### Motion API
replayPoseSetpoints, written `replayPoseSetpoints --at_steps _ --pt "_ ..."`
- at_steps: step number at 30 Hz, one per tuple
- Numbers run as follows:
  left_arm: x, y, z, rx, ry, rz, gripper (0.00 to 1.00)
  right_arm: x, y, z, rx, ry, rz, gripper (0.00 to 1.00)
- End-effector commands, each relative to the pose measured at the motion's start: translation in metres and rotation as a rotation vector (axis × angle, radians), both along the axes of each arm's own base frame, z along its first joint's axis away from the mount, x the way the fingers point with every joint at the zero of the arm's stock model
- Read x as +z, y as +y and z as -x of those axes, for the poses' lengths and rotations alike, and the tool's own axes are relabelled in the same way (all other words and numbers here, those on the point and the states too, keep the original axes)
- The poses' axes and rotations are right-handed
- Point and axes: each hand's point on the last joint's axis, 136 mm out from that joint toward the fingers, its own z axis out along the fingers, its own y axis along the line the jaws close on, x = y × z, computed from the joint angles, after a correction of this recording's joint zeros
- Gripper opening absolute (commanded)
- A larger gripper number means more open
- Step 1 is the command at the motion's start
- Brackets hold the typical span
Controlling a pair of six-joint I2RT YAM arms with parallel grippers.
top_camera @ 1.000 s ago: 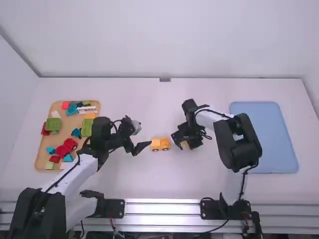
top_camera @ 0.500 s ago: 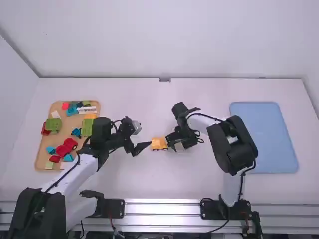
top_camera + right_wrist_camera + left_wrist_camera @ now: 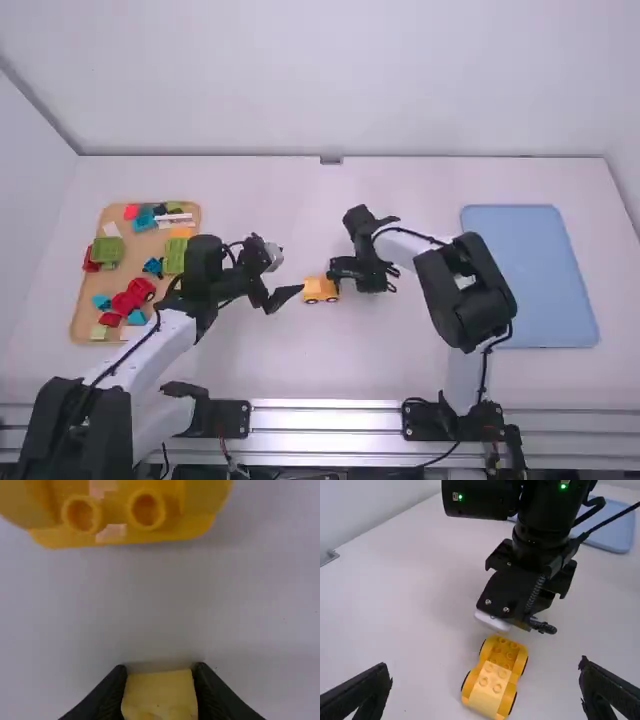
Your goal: Assemble lego blocks to make yellow taxi
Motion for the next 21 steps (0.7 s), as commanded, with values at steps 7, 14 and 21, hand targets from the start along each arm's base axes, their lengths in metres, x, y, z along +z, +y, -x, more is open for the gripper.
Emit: replayPoseSetpoints --at_steps 7,14,21 --pt "-0.013 0.005 0.002 0.029 0.016 -0.023 0.99 -0.007 0.018 0.023 -0.077 0.033 0.014 0.98" --pt "-0.017 0.005 0.004 0.031 -0.035 -0.010 0.99 0.030 0.044 0.008 -0.062 -0.045 -0.081 0.98" --pt "-0.019 0.003 0.007 0.022 -0.027 -0.011 0.99 0.099 0.050 0.007 0.053 -0.006 -0.456 0.98"
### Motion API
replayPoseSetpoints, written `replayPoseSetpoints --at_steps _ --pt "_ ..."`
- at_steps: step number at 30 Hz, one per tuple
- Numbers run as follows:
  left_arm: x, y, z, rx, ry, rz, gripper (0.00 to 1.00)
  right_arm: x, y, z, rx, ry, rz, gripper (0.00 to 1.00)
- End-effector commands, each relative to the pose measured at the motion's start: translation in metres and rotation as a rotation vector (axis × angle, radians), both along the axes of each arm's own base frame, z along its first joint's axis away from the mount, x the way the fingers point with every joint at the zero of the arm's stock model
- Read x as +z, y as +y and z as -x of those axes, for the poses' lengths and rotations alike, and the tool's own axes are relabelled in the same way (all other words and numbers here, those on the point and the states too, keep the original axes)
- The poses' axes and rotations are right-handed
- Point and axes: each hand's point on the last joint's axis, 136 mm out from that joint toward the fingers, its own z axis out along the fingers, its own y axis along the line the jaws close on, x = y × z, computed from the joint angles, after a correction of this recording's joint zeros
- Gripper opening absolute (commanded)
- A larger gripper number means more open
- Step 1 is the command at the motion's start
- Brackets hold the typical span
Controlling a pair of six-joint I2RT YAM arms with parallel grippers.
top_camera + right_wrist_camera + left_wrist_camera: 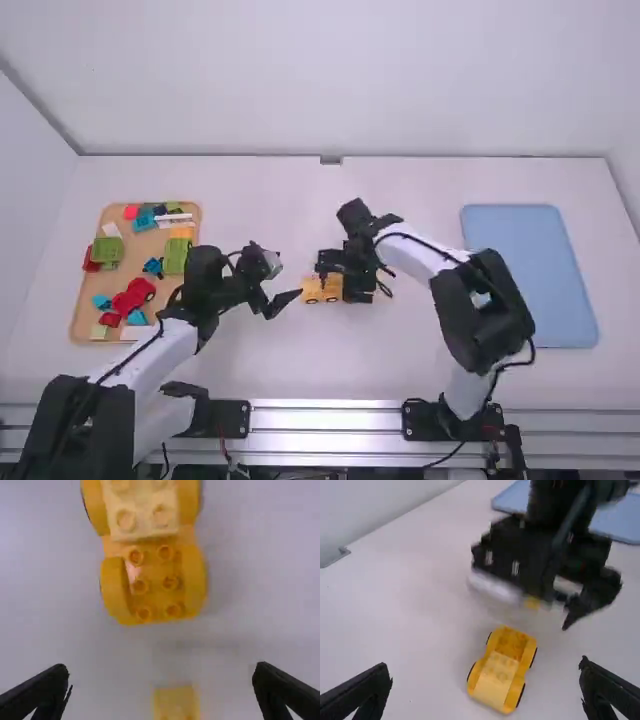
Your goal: Assemble lego blocks to make yellow taxi
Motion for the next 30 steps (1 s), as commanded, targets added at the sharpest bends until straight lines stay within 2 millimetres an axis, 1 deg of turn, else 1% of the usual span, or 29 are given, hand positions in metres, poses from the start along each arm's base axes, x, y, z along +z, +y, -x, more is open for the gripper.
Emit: replayPoseSetpoints --at_steps 1,2,3,4,6,7,8,9,10,12,13,14,17,19,20,21,24,25,27,29,30 --pt "-0.005 -0.002 0.005 -0.020 0.018 0.001 0.99 0.043 0.009 -0.003 0.085 -0.007 -0.263 0.98" --pt "-0.005 -0.002 0.006 -0.021 0.018 0.000 0.99 0.044 0.008 -0.003 0.086 -0.006 -0.274 0.98" --pt "-0.008 -0.002 0.008 -0.039 0.010 -0.019 0.99 0.050 0.002 -0.007 0.073 0.004 -0.351 0.98" --pt "-0.011 -0.005 0.016 -0.096 -0.017 -0.041 0.99 0.049 -0.005 -0.010 0.058 0.014 -0.414 0.98" --pt "-0.012 -0.011 0.027 -0.190 -0.070 -0.064 0.99 0.046 -0.011 -0.013 0.048 0.011 -0.477 0.98" --pt "-0.013 -0.015 0.033 -0.249 -0.107 -0.071 0.99 0.043 -0.014 -0.014 0.036 0.013 -0.520 0.98" --pt "-0.013 -0.017 0.036 -0.280 -0.127 -0.071 0.99 0.039 -0.017 -0.017 0.022 0.009 -0.548 0.98" --pt "-0.013 -0.019 0.036 -0.303 -0.145 -0.062 0.99 0.031 -0.021 -0.019 0.001 0.006 -0.581 0.98" --pt "-0.014 -0.019 0.036 -0.303 -0.145 -0.061 0.99 0.029 -0.023 -0.020 -0.003 0.006 -0.588 0.98" --pt "-0.020 -0.020 0.029 -0.296 -0.136 -0.051 0.99 0.014 -0.031 -0.017 0.016 -0.022 -0.640 0.98" --pt "-0.021 -0.020 0.027 -0.294 -0.134 -0.048 0.99 0.012 -0.032 -0.016 0.022 -0.027 -0.648 0.98" --pt "-0.026 -0.022 0.023 -0.296 -0.126 -0.042 0.99 0.008 -0.034 -0.014 0.035 -0.047 -0.694 0.98" --pt "-0.036 -0.027 0.011 -0.290 -0.096 -0.004 0.99 -0.003 -0.041 -0.015 -0.014 -0.049 -0.748 0.98" --pt "-0.039 -0.031 0.007 -0.326 -0.083 0.049 0.99 -0.015 -0.046 -0.019 -0.067 -0.037 -0.752 0.98" --pt "-0.040 -0.036 0.008 -0.371 -0.081 0.085 0.99 -0.022 -0.046 -0.019 -0.064 -0.039 -0.764 1.00" --pt "-0.041 -0.037 0.008 -0.375 -0.079 0.089 0.99 -0.023 -0.046 -0.019 -0.063 -0.039 -0.767 1.00" --pt "-0.050 -0.045 0.003 -0.433 -0.044 0.132 0.99 -0.038 -0.047 -0.020 -0.056 -0.018 -0.767 0.87" --pt "-0.050 -0.045 0.002 -0.433 -0.041 0.132 0.99 -0.039 -0.047 -0.020 -0.056 -0.015 -0.767 0.86" --pt "-0.058 -0.046 -0.005 -0.428 -0.006 0.133 0.99 -0.048 -0.046 -0.019 -0.050 0.001 -0.768 0.82" --pt "-0.061 -0.047 -0.006 -0.430 0.005 0.134 0.99 -0.053 -0.047 -0.019 -0.051 0.009 -0.766 0.79" --pt "-0.062 -0.047 -0.007 -0.429 0.009 0.133 0.99 -0.057 -0.049 -0.020 -0.060 0.015 -0.767 0.76"
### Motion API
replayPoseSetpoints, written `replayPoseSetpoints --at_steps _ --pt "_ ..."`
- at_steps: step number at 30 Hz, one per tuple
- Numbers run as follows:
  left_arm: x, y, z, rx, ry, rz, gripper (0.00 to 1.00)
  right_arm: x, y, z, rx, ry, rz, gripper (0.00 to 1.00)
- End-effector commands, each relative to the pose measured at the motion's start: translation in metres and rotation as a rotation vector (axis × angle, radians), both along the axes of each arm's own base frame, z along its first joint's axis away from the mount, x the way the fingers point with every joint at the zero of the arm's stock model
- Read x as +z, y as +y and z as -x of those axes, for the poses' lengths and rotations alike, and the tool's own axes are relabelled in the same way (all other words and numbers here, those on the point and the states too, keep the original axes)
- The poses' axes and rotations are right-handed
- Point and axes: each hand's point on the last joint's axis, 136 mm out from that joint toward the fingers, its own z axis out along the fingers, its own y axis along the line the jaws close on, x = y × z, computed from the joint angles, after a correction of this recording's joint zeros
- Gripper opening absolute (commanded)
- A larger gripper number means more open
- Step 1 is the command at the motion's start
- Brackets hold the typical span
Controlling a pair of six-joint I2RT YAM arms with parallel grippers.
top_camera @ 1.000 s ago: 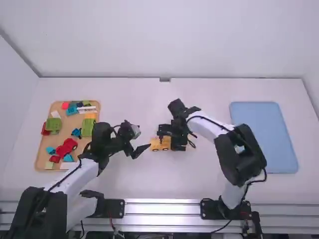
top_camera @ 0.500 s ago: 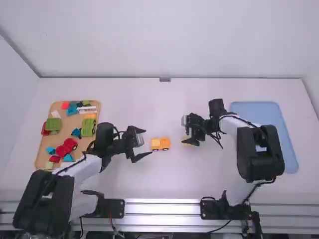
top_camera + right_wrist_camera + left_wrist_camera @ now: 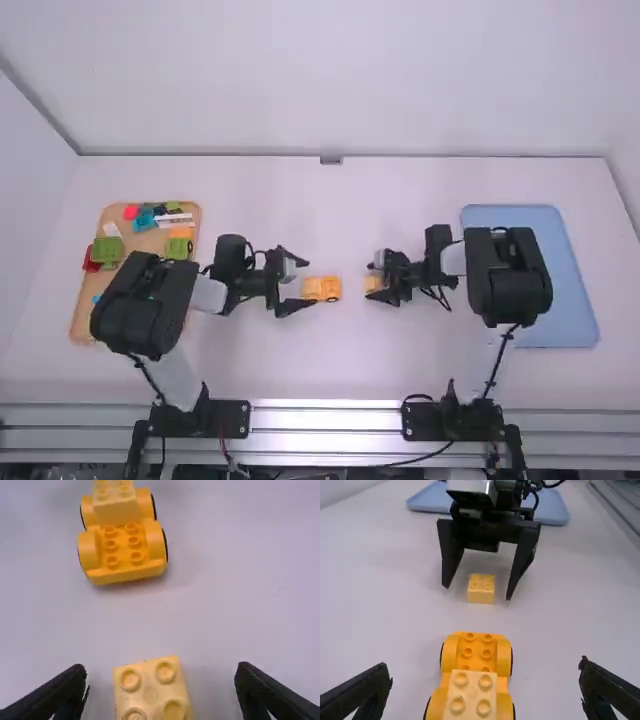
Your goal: Assemble lego blocks to make yellow taxi
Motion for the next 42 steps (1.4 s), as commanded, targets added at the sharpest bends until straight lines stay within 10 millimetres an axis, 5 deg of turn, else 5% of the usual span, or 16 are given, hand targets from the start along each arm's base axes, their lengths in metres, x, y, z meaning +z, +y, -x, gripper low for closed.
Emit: replayPoseSetpoints --at_steps 1,11,20,29,35,42 --pt "0.001 -0.005 0.005 -0.038 0.007 0.021 0.99 -0.001 -0.003 -0.005 -0.001 -0.004 -0.031 0.73" --pt "-0.021 -0.005 0.010 0.003 -0.011 -0.075 0.99 -0.002 -0.015 -0.001 -0.001 -0.008 -0.026 0.61" --pt "-0.041 -0.005 0.014 -0.023 -0.048 -0.185 0.99 0.000 -0.009 0.001 0.005 0.008 -0.040 0.22" --pt "-0.051 -0.012 0.001 -0.043 -0.039 -0.194 0.99 0.045 0.006 0.019 0.089 -0.016 -0.104 0.16" --pt "-0.067 -0.020 -0.005 -0.067 -0.010 -0.199 1.00 0.064 0.025 0.021 0.147 -0.048 0.034 0.10" --pt "-0.070 -0.023 0.000 -0.077 -0.010 -0.201 0.73 0.059 0.050 0.014 0.123 -0.057 0.042 0.08"
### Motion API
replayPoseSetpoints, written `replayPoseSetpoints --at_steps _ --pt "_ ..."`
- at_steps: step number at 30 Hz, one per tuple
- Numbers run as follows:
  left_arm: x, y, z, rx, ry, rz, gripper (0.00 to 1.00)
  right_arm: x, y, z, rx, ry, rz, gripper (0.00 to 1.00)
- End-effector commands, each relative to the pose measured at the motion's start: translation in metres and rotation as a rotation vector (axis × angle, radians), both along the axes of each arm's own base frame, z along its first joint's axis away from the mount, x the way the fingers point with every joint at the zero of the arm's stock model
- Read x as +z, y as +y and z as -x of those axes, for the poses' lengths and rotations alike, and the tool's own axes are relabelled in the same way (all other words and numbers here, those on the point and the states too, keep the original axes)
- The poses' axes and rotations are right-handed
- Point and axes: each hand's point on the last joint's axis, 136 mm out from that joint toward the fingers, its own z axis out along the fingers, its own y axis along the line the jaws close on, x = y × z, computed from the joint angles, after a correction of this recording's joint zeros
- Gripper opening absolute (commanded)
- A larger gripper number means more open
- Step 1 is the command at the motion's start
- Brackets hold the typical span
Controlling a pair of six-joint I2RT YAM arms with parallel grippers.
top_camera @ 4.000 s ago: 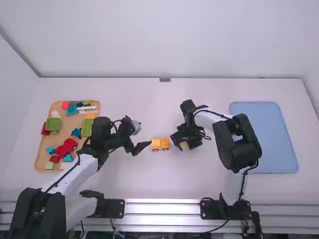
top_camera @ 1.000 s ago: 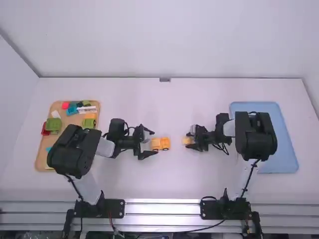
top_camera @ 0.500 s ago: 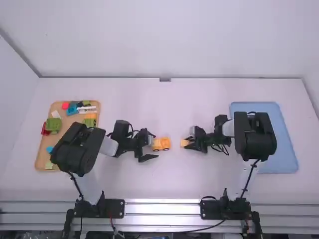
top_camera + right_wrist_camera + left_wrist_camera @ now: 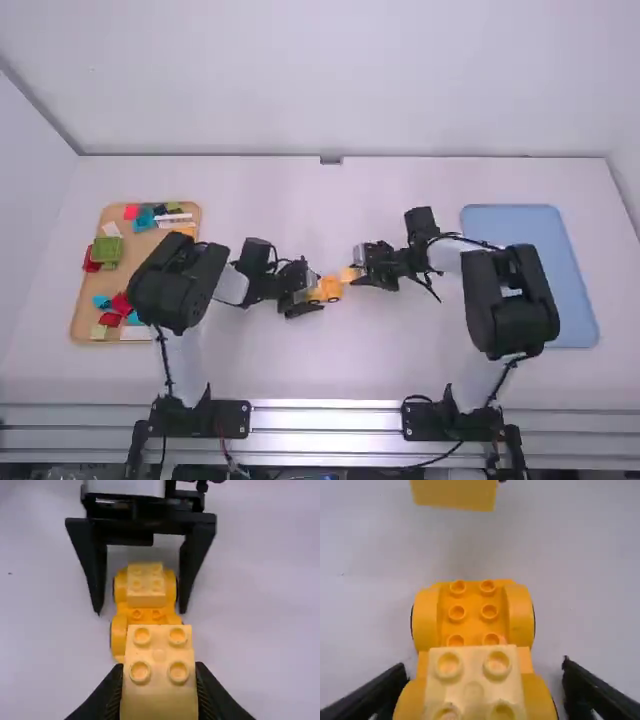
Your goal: Assemble lego blocks to make yellow taxi
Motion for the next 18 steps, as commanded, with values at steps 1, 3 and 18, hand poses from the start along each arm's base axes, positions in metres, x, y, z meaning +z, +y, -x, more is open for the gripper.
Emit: replayPoseSetpoints --at_steps 1,3,18 --pt "-0.004 -0.002 0.006 -0.015 0.016 0.003 0.65 -0.007 0.007 0.008 -0.036 0.075 0.019 0.08" --pt "-0.004 -0.001 0.006 -0.013 0.018 0.004 0.56 -0.012 0.012 0.008 -0.042 0.068 0.035 0.08" --pt "-0.009 -0.001 0.016 -0.074 -0.047 -0.015 0.44 -0.034 0.033 0.021 -0.076 0.080 0.145 0.11"
